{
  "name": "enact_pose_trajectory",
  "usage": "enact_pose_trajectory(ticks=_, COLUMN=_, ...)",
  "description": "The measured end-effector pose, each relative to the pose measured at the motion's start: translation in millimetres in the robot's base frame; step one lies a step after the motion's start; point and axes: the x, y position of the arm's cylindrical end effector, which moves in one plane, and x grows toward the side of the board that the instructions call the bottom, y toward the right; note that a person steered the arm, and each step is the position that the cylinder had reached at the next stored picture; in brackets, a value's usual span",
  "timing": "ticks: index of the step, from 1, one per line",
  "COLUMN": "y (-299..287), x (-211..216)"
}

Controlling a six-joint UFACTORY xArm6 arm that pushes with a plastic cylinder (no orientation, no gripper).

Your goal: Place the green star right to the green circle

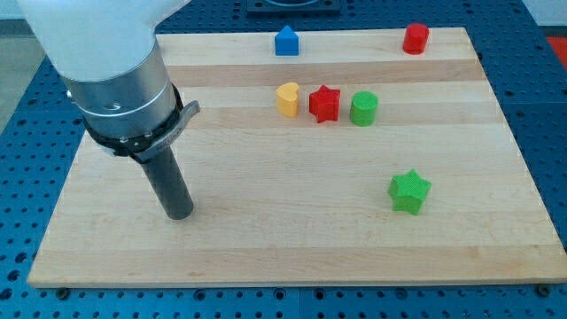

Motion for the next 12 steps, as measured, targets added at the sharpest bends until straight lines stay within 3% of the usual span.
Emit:
enact_pose_trajectory(ticks=2, y=13, x=33)
enact_pose_trajectory(ticks=4, y=83, x=33)
enact_pose_trajectory(ticks=6, y=103, x=33)
enact_pose_trajectory(ticks=8, y=176, x=32)
enact_pose_trajectory(ticks=10, y=244, x=12)
enact_pose_trajectory(ticks=12, y=276, x=4)
